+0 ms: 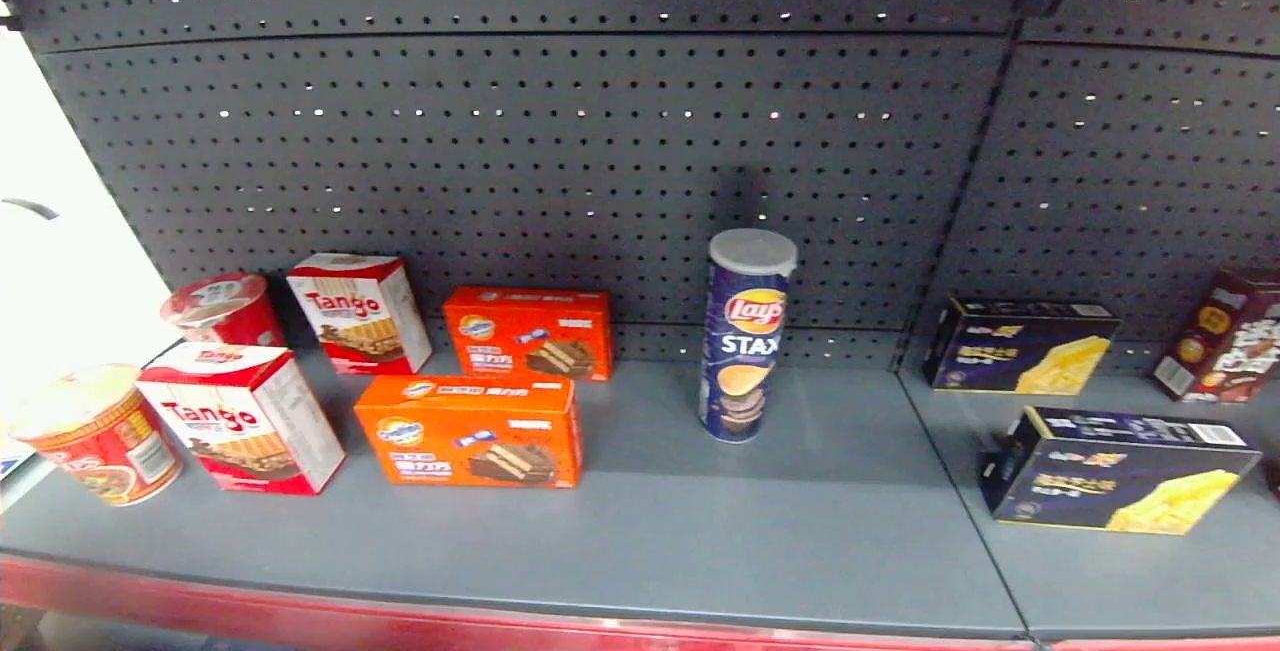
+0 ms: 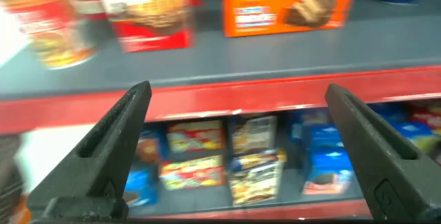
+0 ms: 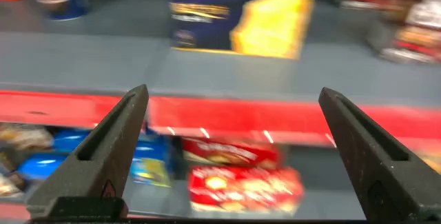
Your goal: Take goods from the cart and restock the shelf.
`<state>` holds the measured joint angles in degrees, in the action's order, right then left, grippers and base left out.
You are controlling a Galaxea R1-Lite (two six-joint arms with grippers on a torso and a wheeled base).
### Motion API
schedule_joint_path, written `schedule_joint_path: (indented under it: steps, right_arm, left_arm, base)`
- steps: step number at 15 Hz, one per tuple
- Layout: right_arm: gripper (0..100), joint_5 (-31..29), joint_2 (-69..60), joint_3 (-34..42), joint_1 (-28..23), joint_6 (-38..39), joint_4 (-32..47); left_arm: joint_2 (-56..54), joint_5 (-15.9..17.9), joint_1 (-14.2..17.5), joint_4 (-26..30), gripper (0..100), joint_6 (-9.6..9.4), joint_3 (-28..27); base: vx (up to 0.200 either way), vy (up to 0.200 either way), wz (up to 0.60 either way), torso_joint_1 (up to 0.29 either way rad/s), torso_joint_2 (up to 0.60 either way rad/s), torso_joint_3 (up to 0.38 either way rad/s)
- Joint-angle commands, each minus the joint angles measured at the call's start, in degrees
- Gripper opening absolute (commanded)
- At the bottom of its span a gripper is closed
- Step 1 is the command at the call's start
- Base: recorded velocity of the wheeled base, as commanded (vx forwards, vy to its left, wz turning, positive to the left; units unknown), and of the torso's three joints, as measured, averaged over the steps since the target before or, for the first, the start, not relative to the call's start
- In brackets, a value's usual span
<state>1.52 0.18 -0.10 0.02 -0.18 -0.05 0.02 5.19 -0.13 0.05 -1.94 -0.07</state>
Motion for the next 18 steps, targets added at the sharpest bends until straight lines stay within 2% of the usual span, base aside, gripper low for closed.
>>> schedule_joint_path:
  steps: [1,18]
  right_arm:
    - [100,0.1,0.1,0.0,0.0,-0.1,0.0]
    - [100,0.0,0.1,0.0,0.0,-0.1,0.0]
  left_arm:
    - [0.1,0.1,-0.1,0.1,100,-0.08,-0.1]
    - [0.1,0.1,0.0,0.1,100,-0.08,0.0]
  base:
    - [0.000,0.000,0.60,0.012,0.02,-0.002]
    - [0.000,0.000,0.60,0.002,0.00,0.003]
